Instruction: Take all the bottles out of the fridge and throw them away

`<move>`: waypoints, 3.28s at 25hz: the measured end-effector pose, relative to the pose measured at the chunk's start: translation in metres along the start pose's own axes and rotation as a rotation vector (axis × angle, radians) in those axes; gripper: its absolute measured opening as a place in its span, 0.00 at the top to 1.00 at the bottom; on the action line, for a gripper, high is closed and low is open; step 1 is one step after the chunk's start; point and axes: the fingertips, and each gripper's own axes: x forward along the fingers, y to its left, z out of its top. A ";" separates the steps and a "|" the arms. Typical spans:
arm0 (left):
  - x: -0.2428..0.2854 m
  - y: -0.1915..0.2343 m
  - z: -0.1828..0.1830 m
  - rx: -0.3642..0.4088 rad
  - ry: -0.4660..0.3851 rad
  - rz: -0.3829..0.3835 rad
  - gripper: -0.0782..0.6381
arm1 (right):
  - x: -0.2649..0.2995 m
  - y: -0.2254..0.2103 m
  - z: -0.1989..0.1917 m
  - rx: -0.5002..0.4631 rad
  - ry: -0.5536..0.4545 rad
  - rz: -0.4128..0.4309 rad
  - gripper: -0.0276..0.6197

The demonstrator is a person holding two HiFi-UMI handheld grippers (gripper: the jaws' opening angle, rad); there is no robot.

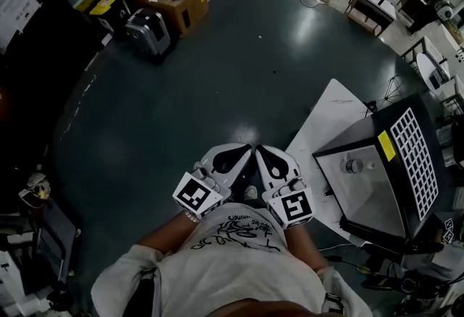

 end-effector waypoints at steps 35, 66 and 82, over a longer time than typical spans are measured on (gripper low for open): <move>0.093 -0.188 -0.022 -0.037 0.050 -0.484 0.88 | -0.204 -0.075 -0.030 0.088 0.040 -0.515 0.94; 0.176 -0.316 -0.055 -0.014 0.078 -0.669 0.88 | -0.347 -0.138 -0.062 0.114 0.017 -0.719 0.94; 0.185 -0.329 -0.064 -0.015 0.117 -0.766 0.88 | -0.360 -0.146 -0.081 0.147 0.035 -0.813 0.94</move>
